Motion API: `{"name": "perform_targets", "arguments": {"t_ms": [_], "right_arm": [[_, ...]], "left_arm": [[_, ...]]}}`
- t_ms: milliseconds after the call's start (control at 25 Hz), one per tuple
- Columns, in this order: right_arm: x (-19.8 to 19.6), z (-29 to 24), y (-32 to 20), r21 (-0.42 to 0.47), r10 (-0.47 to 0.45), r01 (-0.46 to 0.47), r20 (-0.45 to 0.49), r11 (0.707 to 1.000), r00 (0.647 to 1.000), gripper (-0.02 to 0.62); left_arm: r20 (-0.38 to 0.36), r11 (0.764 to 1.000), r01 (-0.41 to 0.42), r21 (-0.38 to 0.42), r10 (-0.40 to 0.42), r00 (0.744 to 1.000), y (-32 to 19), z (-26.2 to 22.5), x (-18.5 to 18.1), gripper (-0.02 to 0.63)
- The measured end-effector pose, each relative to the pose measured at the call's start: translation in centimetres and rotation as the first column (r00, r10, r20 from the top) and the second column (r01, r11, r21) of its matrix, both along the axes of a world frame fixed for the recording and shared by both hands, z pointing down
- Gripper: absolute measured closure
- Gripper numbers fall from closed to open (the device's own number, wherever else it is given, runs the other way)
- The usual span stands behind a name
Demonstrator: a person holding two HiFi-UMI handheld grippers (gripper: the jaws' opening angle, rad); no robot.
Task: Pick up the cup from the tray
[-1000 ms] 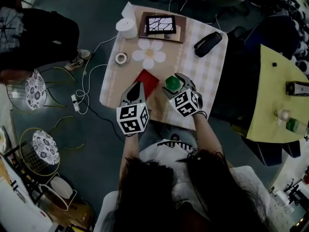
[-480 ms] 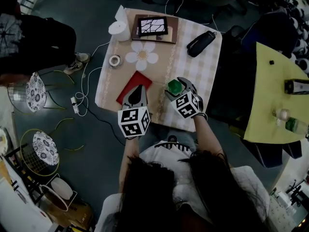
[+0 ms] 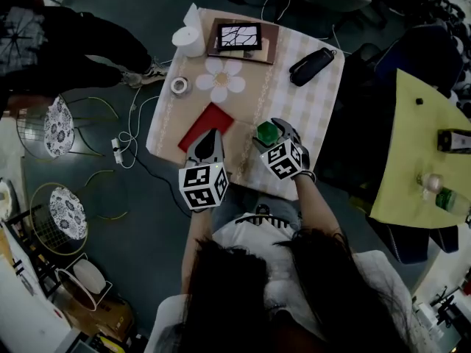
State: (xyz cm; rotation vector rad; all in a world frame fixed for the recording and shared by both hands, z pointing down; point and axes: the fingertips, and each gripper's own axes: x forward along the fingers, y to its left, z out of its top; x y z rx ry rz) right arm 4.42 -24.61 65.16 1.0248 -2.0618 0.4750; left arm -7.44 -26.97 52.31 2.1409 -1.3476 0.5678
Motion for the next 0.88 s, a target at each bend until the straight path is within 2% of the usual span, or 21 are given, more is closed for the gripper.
{"name": "perform_targets", "arguments": {"t_ms": [240,400,600,880], "right_arm": [[0.0,0.1,0.1,-0.006,-0.011,0.011,0.004,1.000,1.000,0.252],[-0.2,-0.5,0.0,0.003,-0.005,0.005,0.048,1.000,0.999,0.250],[-0.1,-2.7,-0.3,0.056,-0.014,0.010,0.074,0.998,0.997,0.244],[0.7,-6.4,-0.2,0.131,-0.009,-0.006,0.113,0.991,0.994,0.244]], "left_arm": [[0.008,1.000,0.027,0.006,-0.027,1.000,0.9,-0.1,-0.2,0.597],[0.012,0.998,0.055,0.013,-0.055,0.998,1.4,-0.3,-0.8,0.597],[0.005,0.996,0.083,0.021,-0.083,0.997,2.0,-0.7,-1.0,0.597],[-0.014,0.996,0.078,0.053,-0.077,0.997,2.7,-1.7,0.5,0.597]]}}
